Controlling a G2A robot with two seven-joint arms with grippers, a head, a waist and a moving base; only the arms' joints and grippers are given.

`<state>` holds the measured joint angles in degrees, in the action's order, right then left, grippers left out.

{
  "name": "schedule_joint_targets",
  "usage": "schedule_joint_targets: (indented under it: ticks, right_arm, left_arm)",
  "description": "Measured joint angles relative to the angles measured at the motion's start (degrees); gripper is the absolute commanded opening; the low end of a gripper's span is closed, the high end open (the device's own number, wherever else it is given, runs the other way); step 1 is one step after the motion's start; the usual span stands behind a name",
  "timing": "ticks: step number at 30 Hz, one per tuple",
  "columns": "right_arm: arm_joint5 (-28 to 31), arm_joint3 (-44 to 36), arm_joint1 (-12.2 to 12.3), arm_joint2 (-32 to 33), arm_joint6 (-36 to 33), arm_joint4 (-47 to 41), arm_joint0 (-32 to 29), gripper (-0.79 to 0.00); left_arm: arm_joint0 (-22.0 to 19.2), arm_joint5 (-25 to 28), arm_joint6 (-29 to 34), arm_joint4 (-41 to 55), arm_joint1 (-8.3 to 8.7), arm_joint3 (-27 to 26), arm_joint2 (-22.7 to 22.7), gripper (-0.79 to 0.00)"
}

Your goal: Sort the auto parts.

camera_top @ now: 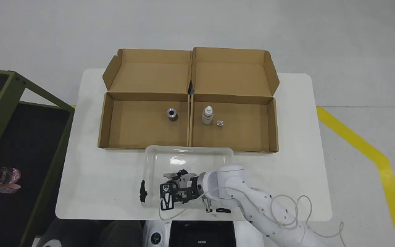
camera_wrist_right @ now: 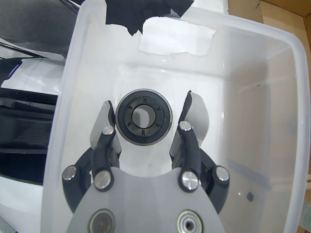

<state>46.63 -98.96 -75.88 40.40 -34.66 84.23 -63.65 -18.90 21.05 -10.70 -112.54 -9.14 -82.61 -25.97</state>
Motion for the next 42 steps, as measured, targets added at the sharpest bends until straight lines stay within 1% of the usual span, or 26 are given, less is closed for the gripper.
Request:
schedule_joint_targets:
  ticks: [3,4,5,8,12,13,19,24,35,42]
  right_arm:
    - [-0.3,0.6,-0.1,-0.3,0.0,-0.3,0.6,-0.320]
    - [-0.4,0.8,-0.2,-0.4,0.1,-0.5,0.8,-0.379]
    - [-0.4,1.0,-0.2,-0.5,0.1,-0.6,1.0,-0.413]
    - [-0.6,1.1,-0.3,-0.7,0.1,-0.9,1.6,-0.489]
    - [-0.6,1.3,-0.4,-0.8,0.4,-1.5,2.2,-0.736]
    - [-0.5,1.3,-0.4,-0.7,0.5,-1.7,2.3,-0.785]
    - [-0.2,0.0,-0.3,-0.1,1.5,-3.0,3.0,-0.785]
    - [-0.6,-2.7,0.1,1.0,1.7,-2.2,3.2,-0.785]
    - [-0.2,-8.5,1.1,4.8,2.1,-4.1,2.5,-0.785]
    - [-0.8,-10.3,1.5,7.0,2.8,-5.3,2.8,-0.785]
  left_arm:
    - [0.0,0.0,0.0,0.0,0.00,0.0,0.0,0.000]
    - [0.0,0.0,0.0,0.0,0.00,0.0,0.0,0.000]
    - [0.0,0.0,0.0,0.0,0.00,0.0,0.0,0.000]
    - [0.0,0.0,0.0,0.0,0.00,0.0,0.0,0.000]
    - [0.0,0.0,0.0,0.0,0.00,0.0,0.0,0.000]
    - [0.0,0.0,0.0,0.0,0.00,0.0,0.0,0.000]
    - [0.0,0.0,0.0,0.0,0.00,0.0,0.0,0.000]
    - [0.0,0.0,0.0,0.0,0.00,0.0,0.0,0.000]
    - [0.0,0.0,0.0,0.0,0.00,0.0,0.0,0.000]
    - [0.0,0.0,0.0,0.0,0.00,0.0,0.0,0.000]
